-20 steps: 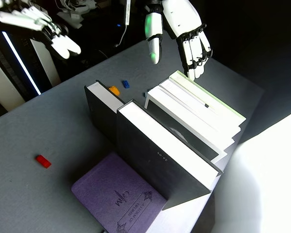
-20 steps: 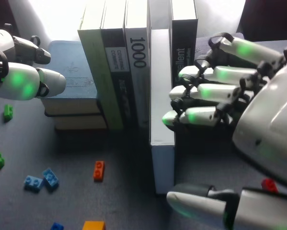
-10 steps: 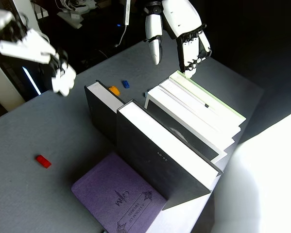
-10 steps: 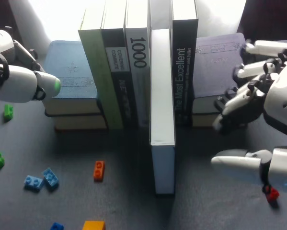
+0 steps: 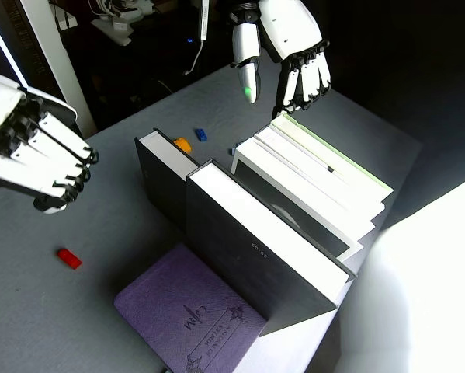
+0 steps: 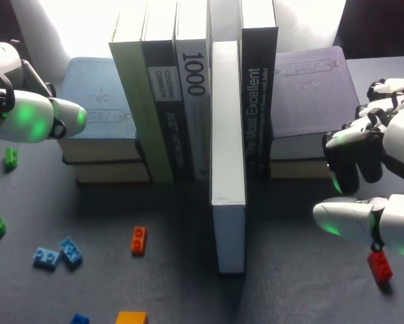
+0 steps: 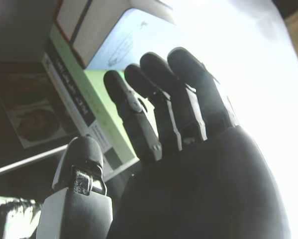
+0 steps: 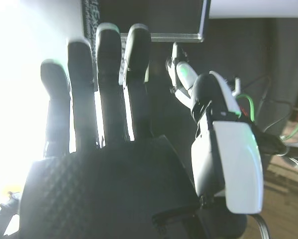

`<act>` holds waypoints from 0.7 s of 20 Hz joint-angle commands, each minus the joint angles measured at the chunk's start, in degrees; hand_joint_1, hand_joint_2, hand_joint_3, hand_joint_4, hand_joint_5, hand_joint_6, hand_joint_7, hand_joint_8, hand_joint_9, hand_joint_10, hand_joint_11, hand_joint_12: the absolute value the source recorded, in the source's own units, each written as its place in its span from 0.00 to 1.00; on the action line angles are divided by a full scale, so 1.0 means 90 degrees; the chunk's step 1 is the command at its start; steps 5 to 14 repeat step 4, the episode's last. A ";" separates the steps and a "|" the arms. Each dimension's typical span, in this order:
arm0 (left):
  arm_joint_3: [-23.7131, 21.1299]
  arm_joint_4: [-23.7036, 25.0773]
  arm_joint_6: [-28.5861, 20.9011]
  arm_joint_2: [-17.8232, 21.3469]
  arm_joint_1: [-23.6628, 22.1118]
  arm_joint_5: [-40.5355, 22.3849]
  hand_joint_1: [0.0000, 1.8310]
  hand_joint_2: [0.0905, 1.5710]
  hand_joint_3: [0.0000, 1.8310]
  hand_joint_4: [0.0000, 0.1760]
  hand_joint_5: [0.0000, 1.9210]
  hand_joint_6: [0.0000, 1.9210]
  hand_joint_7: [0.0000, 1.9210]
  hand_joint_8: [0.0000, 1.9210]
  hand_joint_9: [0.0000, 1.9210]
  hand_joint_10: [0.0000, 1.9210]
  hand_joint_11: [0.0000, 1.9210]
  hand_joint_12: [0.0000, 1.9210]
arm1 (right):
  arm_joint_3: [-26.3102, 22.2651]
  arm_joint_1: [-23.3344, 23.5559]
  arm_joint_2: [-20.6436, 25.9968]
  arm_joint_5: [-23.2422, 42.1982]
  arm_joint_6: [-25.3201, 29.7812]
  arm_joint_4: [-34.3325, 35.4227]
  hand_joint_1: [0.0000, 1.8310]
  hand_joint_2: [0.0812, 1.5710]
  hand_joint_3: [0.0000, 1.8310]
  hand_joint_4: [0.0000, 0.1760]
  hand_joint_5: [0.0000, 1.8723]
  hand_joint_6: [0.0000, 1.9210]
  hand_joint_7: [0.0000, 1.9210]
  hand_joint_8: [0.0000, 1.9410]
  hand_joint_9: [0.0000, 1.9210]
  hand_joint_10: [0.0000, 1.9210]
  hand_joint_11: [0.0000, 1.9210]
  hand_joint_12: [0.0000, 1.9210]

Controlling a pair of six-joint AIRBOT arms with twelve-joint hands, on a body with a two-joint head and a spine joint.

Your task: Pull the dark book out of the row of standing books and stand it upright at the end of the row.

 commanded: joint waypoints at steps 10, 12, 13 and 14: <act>0.0026 0.0327 0.0016 0.0062 -0.0038 -0.0183 0.09 0.84 0.00 0.00 0.31 0.45 0.25 0.71 0.21 0.83 0.13 0.98 | -0.0021 0.0134 -0.0029 0.0588 -0.0030 -0.0150 0.06 0.78 0.00 0.00 0.35 0.67 0.36 0.71 0.27 0.86 0.12 1.00; 0.0026 0.0327 0.0016 0.0062 -0.0038 -0.0183 0.09 0.84 0.00 0.00 0.31 0.45 0.25 0.71 0.21 0.83 0.13 0.98 | -0.0021 0.0134 -0.0029 0.0588 -0.0030 -0.0150 0.06 0.78 0.00 0.00 0.35 0.67 0.36 0.71 0.27 0.86 0.12 1.00; 0.0026 0.0327 0.0016 0.0062 -0.0038 -0.0183 0.09 0.84 0.00 0.00 0.31 0.45 0.25 0.71 0.21 0.83 0.13 0.98 | -0.0021 0.0134 -0.0029 0.0588 -0.0030 -0.0150 0.06 0.78 0.00 0.00 0.35 0.67 0.36 0.71 0.27 0.86 0.12 1.00; 0.0026 0.0327 0.0016 0.0062 -0.0038 -0.0183 0.09 0.84 0.00 0.00 0.31 0.45 0.25 0.71 0.21 0.83 0.13 0.98 | -0.0021 0.0134 -0.0029 0.0588 -0.0030 -0.0150 0.06 0.78 0.00 0.00 0.35 0.67 0.36 0.71 0.27 0.86 0.12 1.00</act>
